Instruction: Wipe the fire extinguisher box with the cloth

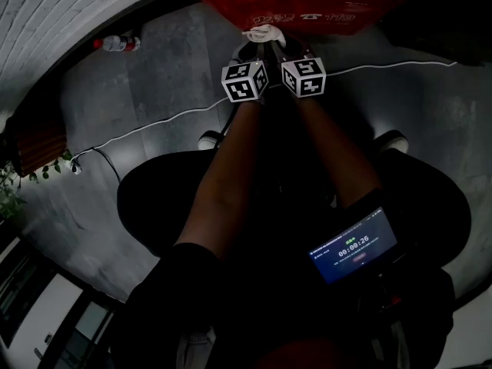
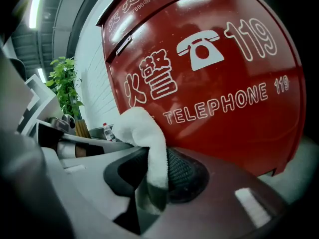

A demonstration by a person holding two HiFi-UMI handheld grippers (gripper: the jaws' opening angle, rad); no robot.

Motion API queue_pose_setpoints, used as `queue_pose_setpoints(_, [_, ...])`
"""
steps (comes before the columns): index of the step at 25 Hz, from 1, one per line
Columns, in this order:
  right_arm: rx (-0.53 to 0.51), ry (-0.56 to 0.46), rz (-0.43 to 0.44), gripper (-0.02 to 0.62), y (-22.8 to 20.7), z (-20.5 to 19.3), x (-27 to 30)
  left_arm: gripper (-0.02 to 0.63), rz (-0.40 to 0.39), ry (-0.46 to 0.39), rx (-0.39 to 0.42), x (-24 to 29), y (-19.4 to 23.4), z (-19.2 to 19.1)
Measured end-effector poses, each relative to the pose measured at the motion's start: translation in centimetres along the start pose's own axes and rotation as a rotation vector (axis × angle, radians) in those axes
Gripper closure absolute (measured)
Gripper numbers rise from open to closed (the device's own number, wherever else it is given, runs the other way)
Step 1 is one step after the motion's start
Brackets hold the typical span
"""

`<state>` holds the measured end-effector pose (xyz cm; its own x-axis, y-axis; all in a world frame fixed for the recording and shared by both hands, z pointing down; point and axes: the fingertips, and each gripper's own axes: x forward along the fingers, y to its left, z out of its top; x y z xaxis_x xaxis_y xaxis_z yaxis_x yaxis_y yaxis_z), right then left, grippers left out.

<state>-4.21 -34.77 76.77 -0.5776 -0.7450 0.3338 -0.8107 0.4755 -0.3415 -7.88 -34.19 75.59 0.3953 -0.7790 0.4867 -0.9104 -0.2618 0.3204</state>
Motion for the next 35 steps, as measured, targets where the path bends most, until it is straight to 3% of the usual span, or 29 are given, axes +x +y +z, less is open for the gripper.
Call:
queue_pose_setpoints(9, [0.014, -0.018, -0.079, 0.500, -4.7, 0.7, -3.2, 0.603, -0.068, 0.009, 0.064, 2.4, -5.1, -0.7])
queue_pose_setpoints(15, [0.000, -0.041, -0.137, 0.500, -8.6, 2.2, -6.4, 0.603, -0.181, 0.017, 0.206, 4.0, -10.3, -0.6])
queue_pose_setpoints(19, [0.038, -0.079, -0.178, 0.500, -11.2, 3.2, -8.4, 0.603, -0.207, -0.022, 0.285, 5.5, -13.0, -0.6])
queue_pose_setpoints(29, [0.100, -0.103, -0.289, 0.500, -16.9, 3.8, -12.6, 0.603, -0.311, -0.016, 0.315, 8.1, -19.5, -1.5])
queue_pose_setpoints(35, [0.196, -0.137, -0.362, 0.500, -20.3, 3.7, -14.8, 0.603, -0.359, -0.003, 0.323, 9.8, -23.2, -1.9])
